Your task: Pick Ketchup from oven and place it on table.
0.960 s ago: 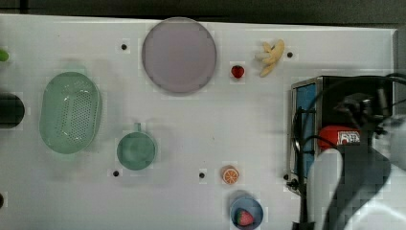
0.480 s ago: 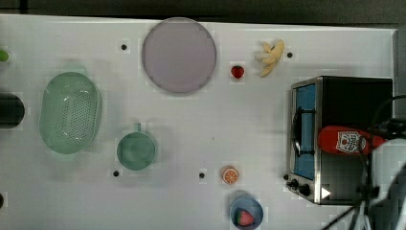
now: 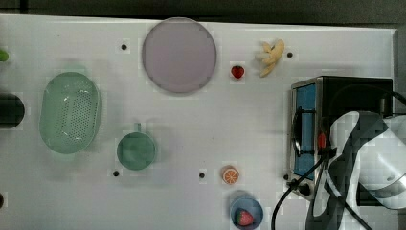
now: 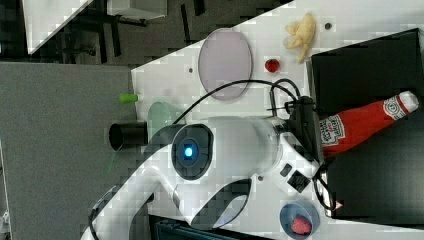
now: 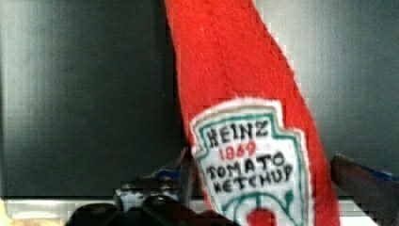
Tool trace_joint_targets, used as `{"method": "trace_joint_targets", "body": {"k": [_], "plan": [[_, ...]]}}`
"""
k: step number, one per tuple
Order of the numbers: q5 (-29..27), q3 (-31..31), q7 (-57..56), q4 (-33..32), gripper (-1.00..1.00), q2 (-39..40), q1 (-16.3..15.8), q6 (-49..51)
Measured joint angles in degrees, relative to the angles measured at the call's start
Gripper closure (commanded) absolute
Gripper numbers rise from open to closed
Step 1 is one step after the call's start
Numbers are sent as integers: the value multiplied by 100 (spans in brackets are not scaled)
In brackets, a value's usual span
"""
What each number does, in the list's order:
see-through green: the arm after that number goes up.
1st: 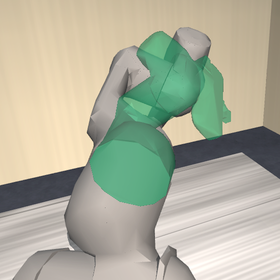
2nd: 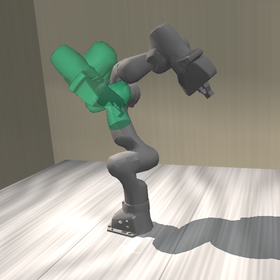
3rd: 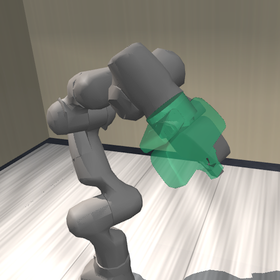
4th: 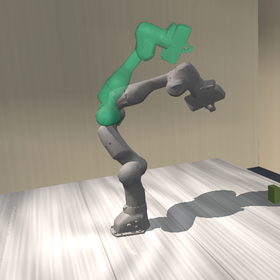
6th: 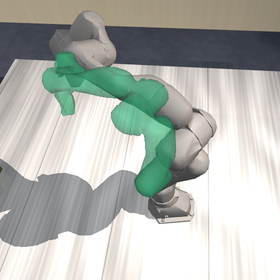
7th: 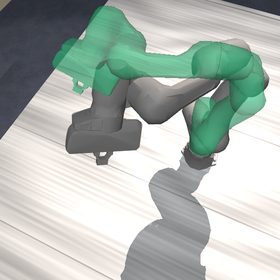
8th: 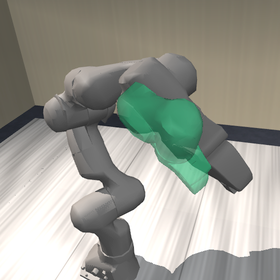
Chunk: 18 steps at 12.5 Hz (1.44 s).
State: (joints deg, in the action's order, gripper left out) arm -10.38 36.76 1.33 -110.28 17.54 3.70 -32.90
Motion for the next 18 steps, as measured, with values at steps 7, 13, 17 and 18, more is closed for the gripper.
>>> {"method": "trace_joint_targets", "body": {"k": [7, 13, 17, 18], "plan": [[223, 36, 20, 241, -23, 4, 23, 288], [463, -1252, 25, 1130, -23, -772, -616, 1218], [511, -2794, 23, 828, -23, -1143, -1442, 1115], [542, -2967, 21, 694, -23, -1065, -1518, 1095]]}}
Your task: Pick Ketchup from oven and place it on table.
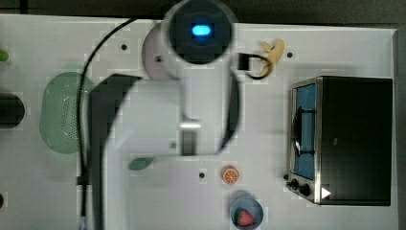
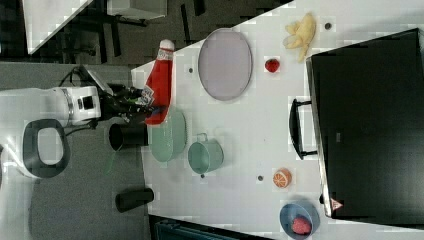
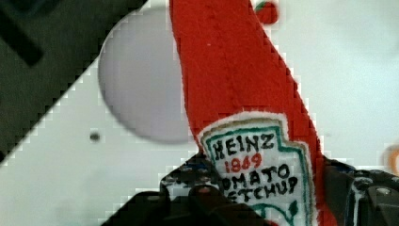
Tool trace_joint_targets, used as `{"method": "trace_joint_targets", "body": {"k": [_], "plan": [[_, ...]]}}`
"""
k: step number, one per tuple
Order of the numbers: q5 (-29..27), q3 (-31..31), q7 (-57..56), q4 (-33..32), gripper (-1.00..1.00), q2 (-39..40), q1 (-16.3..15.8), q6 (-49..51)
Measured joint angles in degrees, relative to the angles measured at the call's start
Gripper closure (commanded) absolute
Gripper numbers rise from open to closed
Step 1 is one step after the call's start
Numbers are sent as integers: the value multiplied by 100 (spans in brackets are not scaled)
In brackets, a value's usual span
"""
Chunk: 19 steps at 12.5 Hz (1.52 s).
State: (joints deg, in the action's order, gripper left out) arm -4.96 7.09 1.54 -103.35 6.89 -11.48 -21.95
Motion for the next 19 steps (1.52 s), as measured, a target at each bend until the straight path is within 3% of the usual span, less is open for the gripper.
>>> {"method": "trace_joint_targets", "body": {"k": [2, 4, 7, 12, 13, 15, 17, 19], "plan": [[-143, 18, 5, -660, -23, 135, -237, -471], [-80, 48, 3, -1505, -23, 211, -225, -888], [69, 234, 15, -2523, -23, 409, 122, -1845], [215, 599, 13, -2613, -26, 846, 313, -2799], [188, 592, 10, -2680, -42, 903, 346, -2998], [162, 600, 10, -2792, -93, 1044, 326, -3244], [186, 341, 11, -2736, -100, 1439, 318, -3280], [96, 283, 114, -2848, -100, 1300, 272, -3297]]}}
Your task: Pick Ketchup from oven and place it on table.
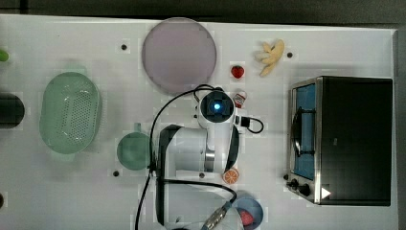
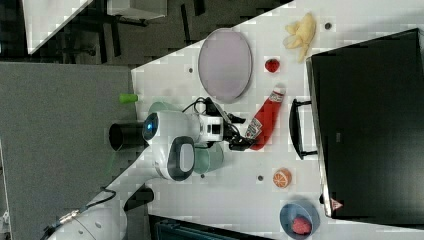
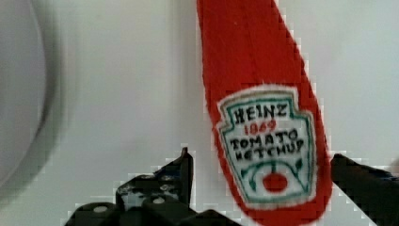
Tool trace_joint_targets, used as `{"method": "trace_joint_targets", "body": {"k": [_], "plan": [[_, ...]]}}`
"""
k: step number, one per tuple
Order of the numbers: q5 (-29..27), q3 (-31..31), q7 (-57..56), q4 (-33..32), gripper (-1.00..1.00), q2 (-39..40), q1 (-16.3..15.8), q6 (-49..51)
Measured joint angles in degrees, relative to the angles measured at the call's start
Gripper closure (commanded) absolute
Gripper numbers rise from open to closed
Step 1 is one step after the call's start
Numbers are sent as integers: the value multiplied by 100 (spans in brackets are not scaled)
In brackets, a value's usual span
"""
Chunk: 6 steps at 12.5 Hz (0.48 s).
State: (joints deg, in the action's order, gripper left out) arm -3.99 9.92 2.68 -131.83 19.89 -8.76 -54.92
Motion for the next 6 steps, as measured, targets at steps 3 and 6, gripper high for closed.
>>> {"method": "trace_joint_targets", "body": {"k": [3, 6], "plan": [[21, 158, 332, 67, -100, -1014, -43, 951], [26, 191, 357, 1298, -100, -1818, 16, 2151]]}}
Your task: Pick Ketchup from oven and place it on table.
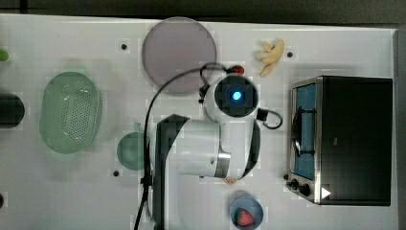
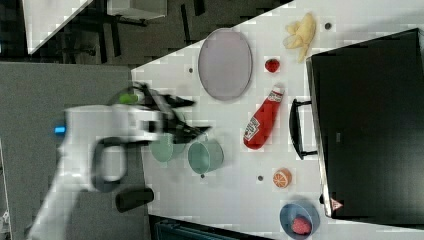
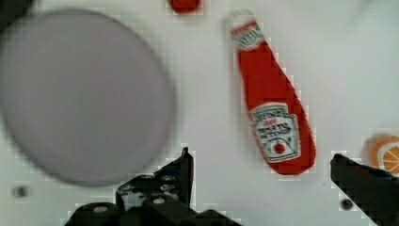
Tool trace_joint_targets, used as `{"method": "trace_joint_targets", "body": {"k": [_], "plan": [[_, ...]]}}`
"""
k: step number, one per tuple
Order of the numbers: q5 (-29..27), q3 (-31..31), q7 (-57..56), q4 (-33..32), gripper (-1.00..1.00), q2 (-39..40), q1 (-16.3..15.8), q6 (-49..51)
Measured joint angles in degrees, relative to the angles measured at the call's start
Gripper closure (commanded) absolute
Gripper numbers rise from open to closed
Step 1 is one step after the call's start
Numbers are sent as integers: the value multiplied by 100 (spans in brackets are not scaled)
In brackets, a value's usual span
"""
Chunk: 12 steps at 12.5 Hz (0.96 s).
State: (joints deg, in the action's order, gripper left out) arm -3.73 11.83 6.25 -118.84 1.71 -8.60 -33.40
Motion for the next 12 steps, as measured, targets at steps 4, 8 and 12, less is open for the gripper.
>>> {"method": "trace_joint_targets", "body": {"k": [4, 8, 12], "plan": [[202, -97, 159, 1874, -100, -661, 2, 1705], [565, -48, 159, 2048, -100, -802, -22, 3029], [348, -130, 163, 1942, -100, -441, -8, 3234]]}}
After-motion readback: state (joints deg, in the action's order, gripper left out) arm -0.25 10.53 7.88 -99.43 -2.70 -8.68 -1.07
